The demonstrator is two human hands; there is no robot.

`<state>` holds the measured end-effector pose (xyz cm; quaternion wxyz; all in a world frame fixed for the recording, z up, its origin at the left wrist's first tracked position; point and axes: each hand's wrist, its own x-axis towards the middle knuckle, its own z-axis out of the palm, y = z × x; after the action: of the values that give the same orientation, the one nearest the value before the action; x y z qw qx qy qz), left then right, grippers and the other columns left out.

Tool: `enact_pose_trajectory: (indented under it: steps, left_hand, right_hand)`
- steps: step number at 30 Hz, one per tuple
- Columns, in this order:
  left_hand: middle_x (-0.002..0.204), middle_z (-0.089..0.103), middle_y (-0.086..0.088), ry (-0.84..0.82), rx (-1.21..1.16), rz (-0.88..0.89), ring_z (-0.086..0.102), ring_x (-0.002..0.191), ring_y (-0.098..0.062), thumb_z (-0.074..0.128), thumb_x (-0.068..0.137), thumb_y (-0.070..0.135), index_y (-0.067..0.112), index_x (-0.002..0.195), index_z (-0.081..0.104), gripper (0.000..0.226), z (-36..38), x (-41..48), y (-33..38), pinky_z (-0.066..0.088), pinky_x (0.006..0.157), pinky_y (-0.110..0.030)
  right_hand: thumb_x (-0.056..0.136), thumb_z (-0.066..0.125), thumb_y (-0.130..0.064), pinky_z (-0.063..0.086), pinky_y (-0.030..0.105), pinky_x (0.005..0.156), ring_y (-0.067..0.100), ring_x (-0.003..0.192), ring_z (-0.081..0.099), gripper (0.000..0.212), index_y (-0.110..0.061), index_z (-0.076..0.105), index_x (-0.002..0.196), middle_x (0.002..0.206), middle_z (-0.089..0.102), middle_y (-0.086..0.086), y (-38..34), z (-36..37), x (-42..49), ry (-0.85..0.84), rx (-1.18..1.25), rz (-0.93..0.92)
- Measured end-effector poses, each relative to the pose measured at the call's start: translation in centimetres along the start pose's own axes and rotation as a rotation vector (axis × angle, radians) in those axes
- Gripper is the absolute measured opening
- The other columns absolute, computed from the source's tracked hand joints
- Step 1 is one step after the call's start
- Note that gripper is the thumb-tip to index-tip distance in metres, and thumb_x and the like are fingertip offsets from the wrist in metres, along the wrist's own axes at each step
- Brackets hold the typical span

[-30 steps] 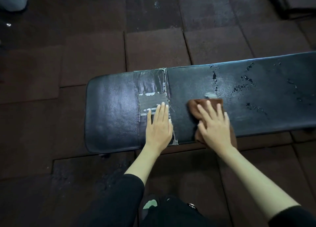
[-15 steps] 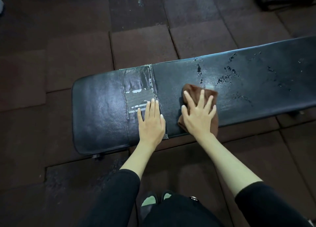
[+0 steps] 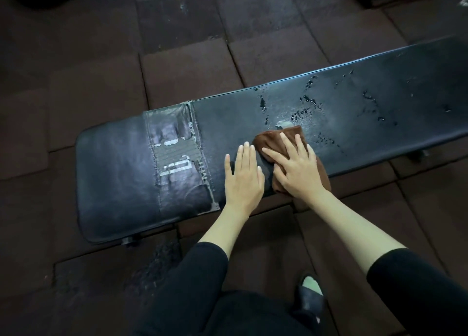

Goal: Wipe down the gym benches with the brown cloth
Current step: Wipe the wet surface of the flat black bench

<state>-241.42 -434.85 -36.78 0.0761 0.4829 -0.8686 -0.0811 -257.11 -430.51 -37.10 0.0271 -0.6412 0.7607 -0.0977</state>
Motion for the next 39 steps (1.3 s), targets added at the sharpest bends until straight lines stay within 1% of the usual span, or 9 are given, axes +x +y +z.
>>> enact_pose_trajectory:
  steps: [5, 10, 17, 20, 24, 28, 30, 34, 39]
  left_hand:
    - [0.151, 0.034, -0.009, 0.019, -0.014, 0.026, 0.030, 0.140, -0.020, 0.024, 0.096, 0.028, 0.005, 0.144, 0.034, 0.055, 1.5, 1.7, 5.6, 0.018, 0.114, -0.047]
    - [0.151, 0.033, -0.008, 0.006, -0.014, -0.005, 0.031, 0.139, -0.019, 0.025, 0.095, 0.029, 0.006, 0.145, 0.033, 0.055, 3.2, 3.2, 10.1, 0.021, 0.113, -0.047]
    - [0.153, 0.030, -0.006, -0.009, 0.019, -0.061, 0.030, 0.140, -0.018, 0.025, 0.095, 0.032, 0.008, 0.146, 0.031, 0.056, 3.9, 3.8, 11.2, 0.025, 0.111, -0.050]
    - [0.152, 0.031, -0.006, -0.006, 0.017, -0.070, 0.031, 0.139, -0.018, 0.027, 0.094, 0.032, 0.008, 0.145, 0.033, 0.056, 3.9, 4.0, 11.3, 0.025, 0.111, -0.050]
    - [0.152, 0.032, -0.006, 0.000, 0.030, -0.069, 0.032, 0.139, -0.019, 0.027, 0.093, 0.031, 0.008, 0.145, 0.034, 0.057, 3.8, 4.0, 11.4, 0.025, 0.111, -0.051]
    - [0.151, 0.033, -0.007, 0.010, 0.022, -0.069, 0.031, 0.139, -0.020, 0.029, 0.093, 0.032, 0.009, 0.144, 0.036, 0.057, 3.8, 4.9, 12.6, 0.022, 0.111, -0.054]
    - [0.150, 0.035, -0.007, 0.016, 0.013, -0.030, 0.033, 0.138, -0.020, 0.030, 0.092, 0.032, 0.009, 0.143, 0.038, 0.056, 4.0, 5.7, 13.9, 0.025, 0.110, -0.054]
    - [0.149, 0.038, -0.006, 0.021, -0.001, 0.039, 0.035, 0.137, -0.019, 0.031, 0.092, 0.032, 0.009, 0.142, 0.040, 0.056, 4.6, 7.4, 16.6, 0.027, 0.110, -0.052]
    - [0.147, 0.041, -0.004, -0.001, -0.019, 0.045, 0.037, 0.136, -0.019, 0.031, 0.092, 0.033, 0.011, 0.141, 0.042, 0.054, 5.4, 8.2, 18.2, 0.027, 0.110, -0.051]
  right_hand:
    - [0.086, 0.039, -0.035, 0.030, 0.057, 0.106, 0.040, 0.139, 0.029, 0.049, -0.043, 0.050, 0.133, 0.152, 0.035, 0.005, 8.1, -1.3, 0.0, 0.008, -0.018, 0.091]
    - [0.085, 0.032, -0.041, 0.019, 0.057, 0.110, 0.039, 0.142, 0.019, 0.052, -0.043, 0.048, 0.135, 0.155, 0.028, 0.006, 15.7, -3.1, 0.4, 0.012, 0.037, 0.318]
    - [0.087, 0.035, -0.042, 0.019, 0.060, 0.108, 0.045, 0.140, 0.020, 0.051, -0.043, 0.047, 0.136, 0.156, 0.025, 0.013, 13.0, -2.4, 1.5, 0.067, 0.057, 0.599]
    - [0.089, 0.039, -0.051, 0.020, 0.063, 0.105, 0.050, 0.138, 0.020, 0.051, -0.049, 0.037, 0.140, 0.158, 0.016, 0.016, 11.0, -2.0, 1.2, 0.053, 0.008, 0.462]
    - [0.090, 0.040, -0.054, 0.021, 0.064, 0.104, 0.050, 0.139, 0.020, 0.042, -0.047, 0.051, 0.130, 0.158, 0.020, 0.010, 12.0, -1.6, -0.3, 0.026, -0.032, 0.115]
    - [0.087, 0.043, -0.050, 0.026, 0.061, 0.103, 0.046, 0.138, 0.025, 0.042, -0.045, 0.056, 0.127, 0.156, 0.028, 0.005, 16.0, -1.9, -0.6, 0.031, -0.051, -0.025]
    - [0.086, 0.042, -0.048, 0.027, 0.061, 0.104, 0.044, 0.138, 0.027, 0.044, -0.044, 0.055, 0.128, 0.156, 0.028, 0.004, 18.7, -2.5, -0.5, 0.048, -0.048, 0.026]
    - [0.085, 0.037, -0.048, 0.019, 0.061, 0.109, 0.043, 0.142, 0.018, 0.048, -0.044, 0.051, 0.131, 0.158, 0.022, 0.002, 23.5, -4.0, 0.6, 0.030, 0.020, 0.283]
    - [0.086, 0.041, -0.045, 0.020, 0.059, 0.107, 0.045, 0.140, 0.022, 0.044, -0.038, 0.055, 0.127, 0.157, 0.025, 0.003, 23.5, -3.9, 1.4, 0.098, -0.010, 0.426]
